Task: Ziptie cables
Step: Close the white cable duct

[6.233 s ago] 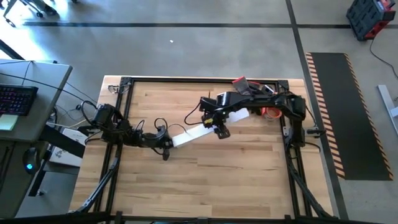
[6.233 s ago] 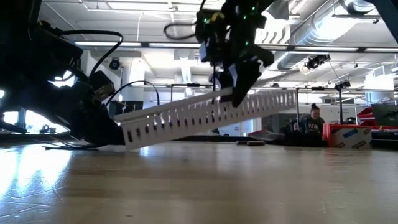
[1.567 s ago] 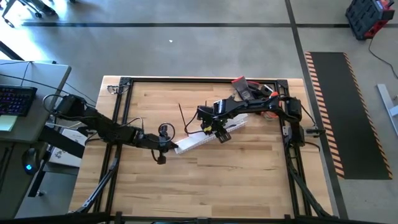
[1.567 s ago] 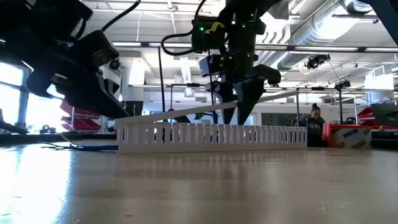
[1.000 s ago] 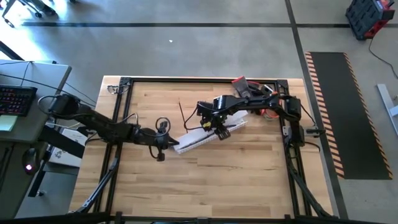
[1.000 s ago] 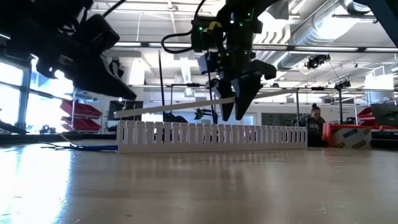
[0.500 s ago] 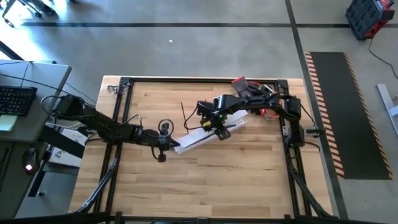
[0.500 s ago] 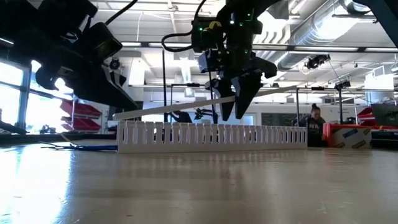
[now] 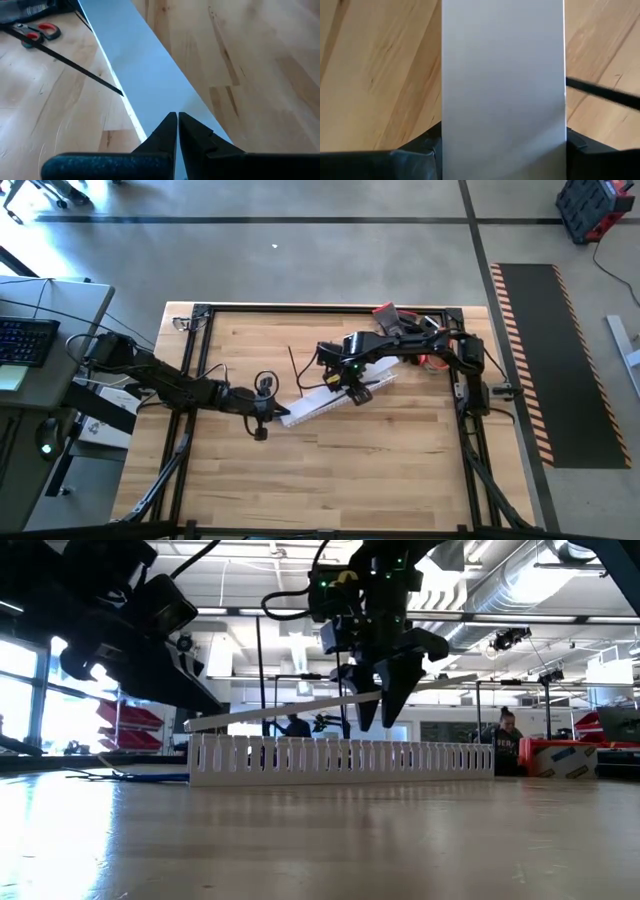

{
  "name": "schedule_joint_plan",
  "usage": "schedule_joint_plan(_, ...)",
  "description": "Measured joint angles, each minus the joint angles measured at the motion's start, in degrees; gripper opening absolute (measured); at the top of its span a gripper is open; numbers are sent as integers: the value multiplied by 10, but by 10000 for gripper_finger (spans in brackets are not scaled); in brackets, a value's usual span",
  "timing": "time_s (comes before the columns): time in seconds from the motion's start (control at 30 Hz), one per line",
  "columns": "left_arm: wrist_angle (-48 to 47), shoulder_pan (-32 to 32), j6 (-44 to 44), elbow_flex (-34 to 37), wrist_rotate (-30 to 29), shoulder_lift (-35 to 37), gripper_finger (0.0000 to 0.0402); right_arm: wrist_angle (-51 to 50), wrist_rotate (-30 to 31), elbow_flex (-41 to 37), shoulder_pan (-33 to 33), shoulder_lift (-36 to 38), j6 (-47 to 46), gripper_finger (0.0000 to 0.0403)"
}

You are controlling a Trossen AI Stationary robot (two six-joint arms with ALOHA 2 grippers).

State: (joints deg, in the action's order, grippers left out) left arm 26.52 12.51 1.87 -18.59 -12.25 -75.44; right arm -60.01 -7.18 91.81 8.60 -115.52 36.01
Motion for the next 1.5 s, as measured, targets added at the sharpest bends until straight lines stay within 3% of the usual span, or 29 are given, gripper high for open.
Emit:
schedule_joint_plan(0.53, 4, -2, 4, 0, 1, -28, 0, 0, -1, 0, 0, -16, -5, 195)
schedule_joint_plan(0.87, 8, -2, -21, 0, -19, -4, 0, 0, 11, 0, 2, -12, -15, 195)
schedule_joint_plan(1.5, -3, -16, -21, 0, -1, -7, 0, -6, 3, 22, 14, -10, -28, 195)
